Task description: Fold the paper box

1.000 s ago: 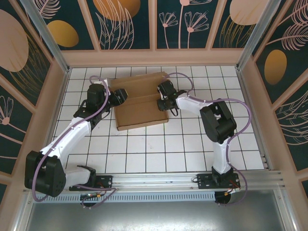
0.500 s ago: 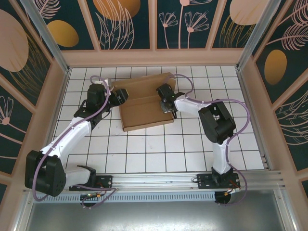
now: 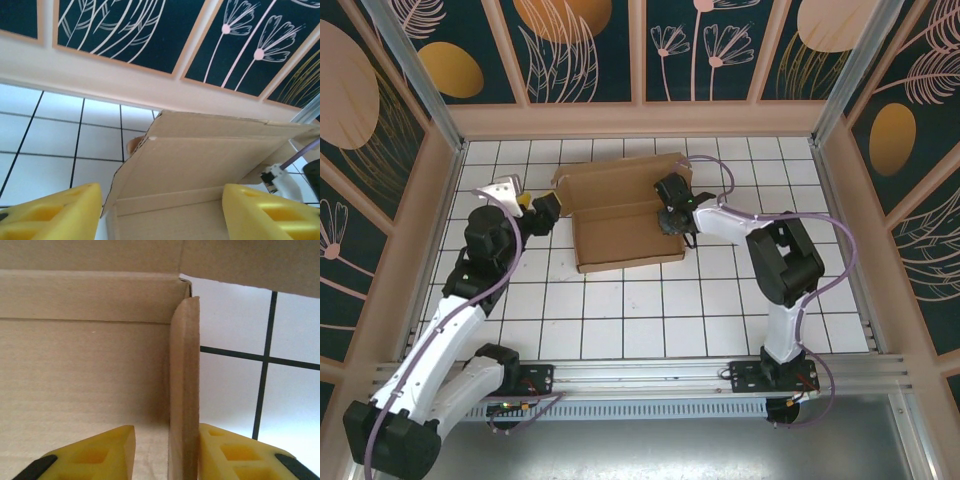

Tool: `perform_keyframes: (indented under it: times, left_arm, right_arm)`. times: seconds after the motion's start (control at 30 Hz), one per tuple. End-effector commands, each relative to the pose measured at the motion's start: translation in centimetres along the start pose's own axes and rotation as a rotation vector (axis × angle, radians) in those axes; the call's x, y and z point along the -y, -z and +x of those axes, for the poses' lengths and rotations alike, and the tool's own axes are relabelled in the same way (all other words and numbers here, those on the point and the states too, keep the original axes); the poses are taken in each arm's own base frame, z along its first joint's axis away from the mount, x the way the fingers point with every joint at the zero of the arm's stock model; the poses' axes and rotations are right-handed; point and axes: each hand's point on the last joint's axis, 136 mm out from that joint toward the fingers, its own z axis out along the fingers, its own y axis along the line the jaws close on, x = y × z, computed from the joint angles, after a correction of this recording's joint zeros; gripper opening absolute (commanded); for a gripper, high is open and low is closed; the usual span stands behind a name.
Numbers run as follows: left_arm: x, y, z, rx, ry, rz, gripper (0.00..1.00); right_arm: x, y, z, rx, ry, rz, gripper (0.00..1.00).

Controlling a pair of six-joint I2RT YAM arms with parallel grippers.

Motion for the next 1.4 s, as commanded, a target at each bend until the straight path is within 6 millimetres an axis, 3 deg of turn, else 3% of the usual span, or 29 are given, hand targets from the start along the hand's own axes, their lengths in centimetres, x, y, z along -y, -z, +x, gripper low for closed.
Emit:
perform_keyframes:
  times: [0.0,0.23,0.37,0.43,0.5,0.67,0.77,0.87,1.03,1.2,1.37]
  left_arm:
    - [-1.9,-1.5,2.4,-0.054,-0.018,-0.033,0.63]
    - [-5.8,-4.2,3.7,-0.076,-0.024,-0.131,0.66]
    - [-5.0,-6.1,4.3,-0.11,-0.019,-0.064,0.62]
    - [-4.7,-7.2,4.7,-0.135,-0.02,-0.039,0.57]
    - [-4.8,-7.9,4.5,-0.127,-0.024,-0.039,0.51]
    - [-4.4,-9.4,4.5,-0.13,-0.059,-0.009,0.4]
    - [-4.0,-9.9,4.7,-0.128,-0.071,0.022,0.34]
    - [-3.9,-10.6,5.3,-0.149,-0.073,0.037,0.25]
    - [-3.9,-11.5,5.7,-0.164,-0.069,0.054,0.15]
    - [-3.9,-11.7,5.4,-0.158,-0.084,0.048,0.09]
    - [-3.8,-11.4,5.6,-0.149,-0.083,0.062,0.07]
  right_arm:
    - [-0.6,2.7,-1.8,0.04,-0.007,-0.064,0.39]
    - [-0.8,4.7,-3.2,0.065,-0.002,-0.148,0.44]
    - [-1.6,6.2,-4.8,0.101,0.008,-0.214,0.44]
    - [-2.2,7.0,-5.7,0.123,0.016,-0.246,0.44]
    - [-1.4,7.5,-6.9,0.149,-0.005,-0.265,0.44]
    - [-2.4,9.4,-8.8,0.236,0.007,-0.379,0.43]
    - [-2.8,11.7,-10.2,0.36,0.017,-0.47,0.4]
    - [-1.7,13.7,-11.7,0.529,0.011,-0.477,0.37]
    - [-2.5,15.9,-11.2,0.725,0.199,-0.556,0.4]
    - [-2.4,16.1,-11.7,0.698,0.21,-0.567,0.41]
    - [-2.5,16.5,-10.4,0.73,0.32,-0.554,0.43]
